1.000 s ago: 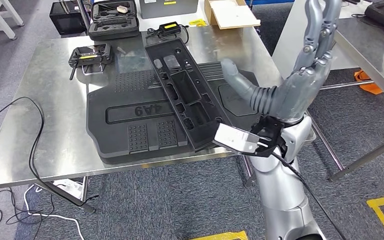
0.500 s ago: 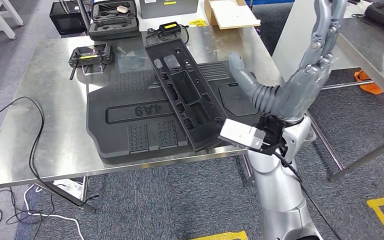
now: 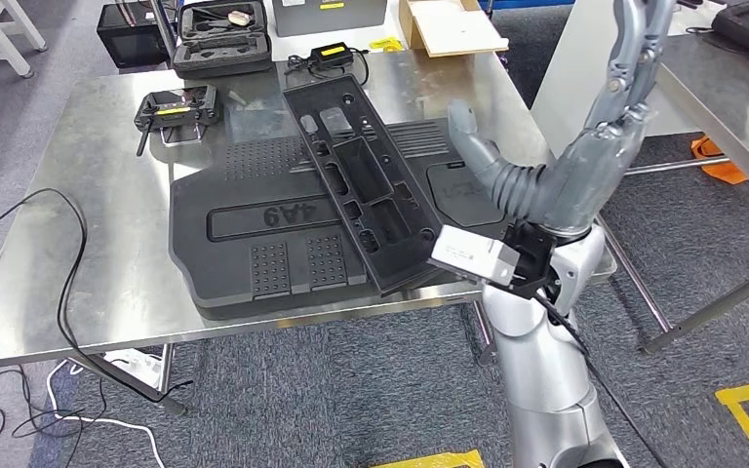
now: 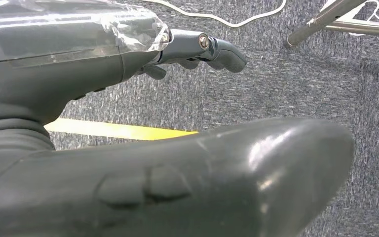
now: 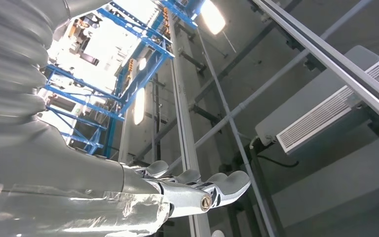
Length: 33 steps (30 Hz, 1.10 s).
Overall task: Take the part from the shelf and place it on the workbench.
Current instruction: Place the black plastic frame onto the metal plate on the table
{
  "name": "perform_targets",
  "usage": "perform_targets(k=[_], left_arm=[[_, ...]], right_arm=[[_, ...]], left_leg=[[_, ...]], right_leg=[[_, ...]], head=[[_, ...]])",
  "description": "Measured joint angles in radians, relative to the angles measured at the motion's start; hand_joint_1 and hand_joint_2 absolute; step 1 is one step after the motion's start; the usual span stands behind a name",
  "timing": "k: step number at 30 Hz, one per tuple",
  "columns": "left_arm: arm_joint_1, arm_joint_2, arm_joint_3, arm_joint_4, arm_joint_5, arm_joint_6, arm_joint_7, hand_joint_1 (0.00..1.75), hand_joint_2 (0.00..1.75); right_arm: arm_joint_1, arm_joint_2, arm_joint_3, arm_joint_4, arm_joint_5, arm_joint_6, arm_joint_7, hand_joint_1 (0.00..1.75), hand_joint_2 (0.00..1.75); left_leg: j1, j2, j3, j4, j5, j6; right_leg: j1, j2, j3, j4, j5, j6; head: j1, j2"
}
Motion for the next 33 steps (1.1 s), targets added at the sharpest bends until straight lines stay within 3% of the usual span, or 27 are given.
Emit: perform_targets(k=[6, 9, 11, 13, 14, 15, 16, 18, 20, 23, 25, 28, 29, 30, 31, 33], left_arm=[[0.000, 0.000, 0.000, 0.000, 0.000, 0.003, 0.000, 0.00, 0.00], [0.000, -0.001, 0.000, 0.000, 0.000, 0.004, 0.000, 0.00, 0.00], [0.000, -0.002, 0.000, 0.000, 0.000, 0.005, 0.000, 0.00, 0.00], [0.001, -0.003, 0.000, 0.000, 0.000, 0.006, 0.001, 0.00, 0.00], [0.002, -0.003, 0.000, 0.000, 0.000, 0.006, 0.001, 0.00, 0.00], [0.002, -0.004, 0.000, 0.000, 0.000, 0.006, 0.002, 0.00, 0.00], [0.003, -0.004, 0.000, 0.000, 0.000, 0.006, 0.003, 0.00, 0.00], [0.002, -0.005, 0.000, 0.000, 0.000, 0.008, 0.003, 0.00, 0.00], [0.002, -0.005, 0.000, 0.000, 0.000, 0.009, 0.004, 0.00, 0.00], [0.002, -0.005, 0.000, 0.000, 0.000, 0.010, 0.006, 0.00, 0.00], [0.001, -0.005, 0.000, 0.000, 0.000, 0.011, 0.006, 0.00, 0.00], [0.003, -0.005, 0.000, 0.000, 0.000, 0.012, 0.007, 0.00, 0.00], [0.004, -0.005, 0.000, 0.000, 0.000, 0.012, 0.008, 0.00, 0.00], [0.005, -0.005, 0.000, 0.000, 0.000, 0.013, 0.008, 0.00, 0.00], [0.005, -0.005, 0.000, 0.000, 0.000, 0.014, 0.008, 0.00, 0.00], [0.005, -0.005, 0.000, 0.000, 0.000, 0.017, 0.009, 0.00, 0.00]], right_arm=[[0.000, 0.004, 0.000, 0.004, -0.006, 0.000, 0.000, 0.00, 1.75], [0.000, 0.007, 0.000, 0.005, -0.007, 0.000, 0.001, 0.00, 1.75], [-0.001, 0.007, 0.000, 0.005, -0.007, 0.000, 0.003, 0.00, 1.75], [0.003, 0.007, 0.000, 0.006, -0.009, 0.000, 0.005, 0.00, 1.75], [0.006, 0.007, 0.000, 0.006, -0.010, 0.000, 0.007, 0.00, 1.75], [0.008, 0.007, 0.000, 0.007, -0.011, 0.000, 0.008, 0.00, 1.75], [0.008, 0.007, 0.000, 0.008, -0.012, 0.000, 0.010, 0.00, 1.75], [0.008, 0.007, 0.000, 0.008, -0.013, 0.000, 0.013, 0.00, 1.75], [0.009, 0.008, 0.000, 0.009, -0.013, 0.000, 0.014, 0.00, 1.75], [0.011, 0.008, 0.000, 0.010, -0.014, 0.000, 0.015, 0.00, 1.75], [0.010, 0.008, 0.000, 0.010, -0.015, 0.000, 0.015, 0.00, 1.75], [0.011, 0.009, 0.000, 0.011, -0.017, 0.000, 0.014, 0.00, 1.75], [0.011, 0.009, 0.000, 0.011, -0.017, 0.000, 0.014, 0.00, 1.75], [0.011, 0.009, 0.000, 0.011, -0.017, 0.000, 0.013, 0.00, 1.75], [0.011, 0.009, 0.000, 0.012, -0.017, 0.000, 0.012, 0.00, 1.75], [0.011, 0.009, 0.000, 0.012, -0.017, 0.000, 0.010, 0.00, 1.75]], left_leg=[[-0.006, 0.000, -0.002, 0.005, -0.002, 0.006], [0.004, 0.003, 0.007, -0.011, 0.007, 0.016], [0.011, 0.006, 0.013, -0.021, 0.012, 0.022], [0.012, 0.006, 0.013, -0.022, 0.012, 0.023], [0.012, 0.006, 0.013, -0.021, 0.011, 0.023], [0.014, 0.006, 0.014, -0.020, 0.010, 0.021], [0.016, 0.005, 0.016, -0.019, 0.008, 0.017], [0.019, 0.003, 0.019, -0.013, -0.001, 0.006], [0.018, 0.002, 0.018, -0.005, -0.008, -0.007], [0.019, 0.003, 0.018, -0.001, -0.012, -0.024], [0.021, 0.003, 0.005, 0.037, -0.043, -0.036], [0.022, 0.004, -0.076, 0.219, -0.133, -0.046], [0.023, 0.004, -0.100, 0.268, -0.146, -0.047], [0.023, 0.004, -0.108, 0.283, -0.140, -0.046], [0.023, 0.004, -0.097, 0.256, -0.114, -0.045], [0.023, 0.003, -0.038, 0.123, -0.042, -0.039]], right_leg=[[-0.002, 0.000, 0.002, -0.002, 0.002, 0.007], [0.001, 0.001, 0.001, 0.012, -0.011, 0.015], [-0.001, 0.002, -0.036, 0.096, -0.060, 0.021], [-0.006, 0.002, -0.104, 0.231, -0.116, 0.028], [-0.009, 0.002, -0.126, 0.272, -0.123, 0.030], [-0.012, 0.002, -0.131, 0.275, -0.109, 0.032], [-0.015, 0.002, -0.115, 0.237, -0.077, 0.034], [-0.016, 0.001, -0.051, 0.097, -0.007, 0.035], [-0.014, 0.002, -0.015, 0.014, 0.015, 0.028], [-0.010, 0.005, -0.014, 0.007, 0.011, 0.010], [-0.013, 0.002, -0.011, 0.002, 0.013, -0.001], [-0.013, -0.002, -0.012, 0.001, 0.013, -0.009], [-0.012, -0.003, -0.012, 0.002, 0.013, -0.009], [-0.012, -0.003, -0.013, 0.003, 0.013, -0.009], [-0.012, -0.002, -0.012, 0.004, 0.013, -0.009], [-0.011, -0.001, -0.012, 0.007, 0.012, -0.007]], head=[[0.000, 0.000], [0.001, 0.000], [0.007, 0.000], [0.011, 0.000], [0.012, 0.000], [0.012, 0.000], [0.012, 0.000], [0.013, 0.000], [0.013, 0.000], [0.007, 0.000], [0.001, 0.000], [-0.008, 0.000], [-0.009, 0.000], [-0.009, 0.000], [-0.010, 0.000], [-0.011, 0.000]])
